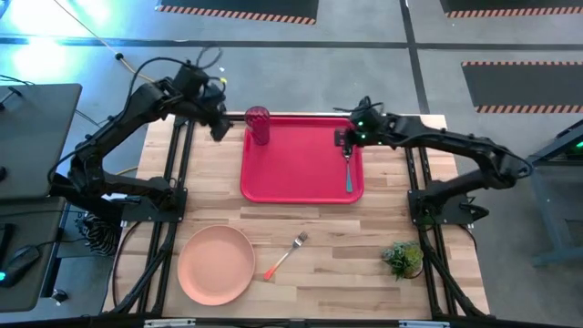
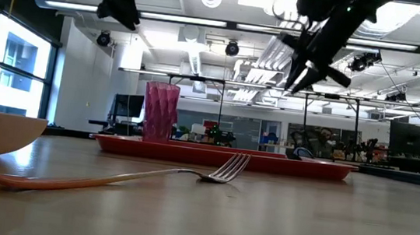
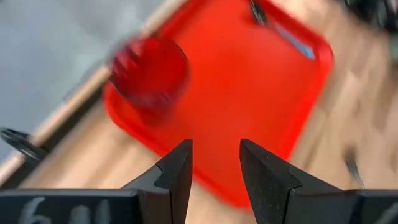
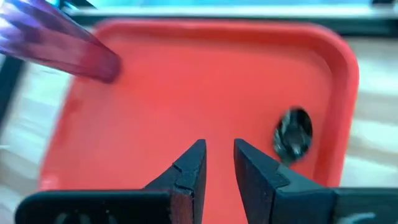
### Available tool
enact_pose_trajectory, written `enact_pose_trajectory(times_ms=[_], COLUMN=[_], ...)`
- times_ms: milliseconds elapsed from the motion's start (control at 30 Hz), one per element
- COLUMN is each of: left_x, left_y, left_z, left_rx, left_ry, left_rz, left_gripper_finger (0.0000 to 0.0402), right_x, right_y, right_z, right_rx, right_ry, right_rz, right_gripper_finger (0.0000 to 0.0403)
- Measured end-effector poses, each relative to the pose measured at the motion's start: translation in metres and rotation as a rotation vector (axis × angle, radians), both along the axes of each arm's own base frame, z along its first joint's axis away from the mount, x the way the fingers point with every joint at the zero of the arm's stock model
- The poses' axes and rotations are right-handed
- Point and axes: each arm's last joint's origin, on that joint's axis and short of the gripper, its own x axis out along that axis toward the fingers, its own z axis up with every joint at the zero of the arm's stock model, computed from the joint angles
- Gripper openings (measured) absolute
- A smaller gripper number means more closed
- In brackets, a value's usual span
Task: Pick and place plate/cup/fork/spoon on tray
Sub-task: Put the light orange plate to the middle of the red serving tray
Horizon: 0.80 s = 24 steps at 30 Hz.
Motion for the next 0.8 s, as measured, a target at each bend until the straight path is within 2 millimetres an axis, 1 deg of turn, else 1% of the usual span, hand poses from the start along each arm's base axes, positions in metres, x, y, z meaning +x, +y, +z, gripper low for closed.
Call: enact_pose_trajectory(times_ms=[167,333,600,800], left_x=[0.005,0.014,0.024,0.032], left_y=[-0.022,-0.044,-0.081,-0.108], left_z=[-0.007,-0.009,-0.012,-0.012], left_rx=[-0.073,-0.114,-0.147,-0.156], left_ry=[0.097,0.143,0.215,0.242], left_rz=[-0.111,-0.206,-0.382,-0.408], left_gripper_finger=[0.0124,0.0124,0.0124,0.0124], right_x=[-0.014,-0.026,-0.033,-0.034], right_y=[0.002,0.004,0.009,0.011], right_z=[0.022,0.034,0.043,0.045], right_rx=[-0.09,-0.138,-0.166,-0.149], right_ry=[-0.068,-0.092,-0.116,-0.136], right_rz=[0.032,0.055,0.105,0.162], right_gripper_finger=[0.0074,0.0074,0.0074,0.0074])
